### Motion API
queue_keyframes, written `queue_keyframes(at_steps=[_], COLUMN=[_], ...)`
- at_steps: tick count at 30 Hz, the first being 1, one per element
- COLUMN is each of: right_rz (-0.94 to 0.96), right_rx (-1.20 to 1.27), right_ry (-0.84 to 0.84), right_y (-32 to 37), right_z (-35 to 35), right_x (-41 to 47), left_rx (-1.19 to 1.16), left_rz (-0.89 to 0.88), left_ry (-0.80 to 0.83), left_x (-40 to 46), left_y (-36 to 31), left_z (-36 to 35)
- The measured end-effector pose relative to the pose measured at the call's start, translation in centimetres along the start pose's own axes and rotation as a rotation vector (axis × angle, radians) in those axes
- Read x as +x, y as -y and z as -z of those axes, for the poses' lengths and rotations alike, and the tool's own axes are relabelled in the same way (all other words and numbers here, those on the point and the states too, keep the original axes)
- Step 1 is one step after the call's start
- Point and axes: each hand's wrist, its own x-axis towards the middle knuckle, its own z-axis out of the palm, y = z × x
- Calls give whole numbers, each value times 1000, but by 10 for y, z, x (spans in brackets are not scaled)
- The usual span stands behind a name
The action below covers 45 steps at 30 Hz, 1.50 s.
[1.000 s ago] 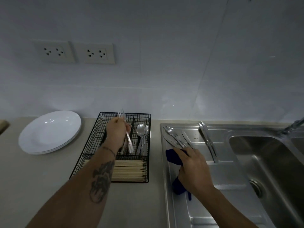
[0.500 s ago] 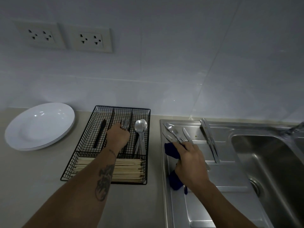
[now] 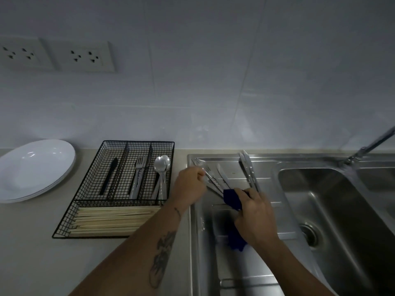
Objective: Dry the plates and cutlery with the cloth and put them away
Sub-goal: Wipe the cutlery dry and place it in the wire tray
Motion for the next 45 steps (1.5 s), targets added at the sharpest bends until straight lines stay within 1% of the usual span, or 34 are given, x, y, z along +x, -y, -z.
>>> queue_keyframes(at_steps=[3, 5, 10, 15, 18, 23, 25, 28, 34, 40, 42, 45], right_rz=[-42, -57, -62, -31, -4, 48, 62, 80, 118, 195, 205, 184], right_rx=[-1, 6, 36, 91, 118, 132, 142, 158, 168, 155, 159, 174], right_ry=[16, 31, 45, 66, 80, 93, 105, 122, 134, 42, -2, -52], right_y=[-18, -30, -58, -87, -101, -120, -125, -130, -133, -128, -127, -126], right_z=[7, 11, 21, 27, 30, 30, 30, 28, 28, 28, 28, 32], right_x=[-6, -9, -13, -6, 3, 14, 16, 18, 19, 15, 13, 11], left_rx=[56, 113, 256, 310, 358, 296, 281, 303, 167, -76, -122, -53], left_rz=[3, 51, 205, 248, 325, 470, 532, 594, 635, 642, 600, 454], left_ry=[111, 124, 55, -40, -96, -175, -180, -132, -98, -102, -107, -38], left_x=[1, 5, 19, 23, 24, 33, 37, 36, 36, 32, 26, 17], left_y=[-18, -24, -32, -45, -50, -53, -52, -53, -65, -75, -81, -88], left_z=[-34, -52, -83, -106, -118, -133, -135, -134, -119, -96, -88, -77])
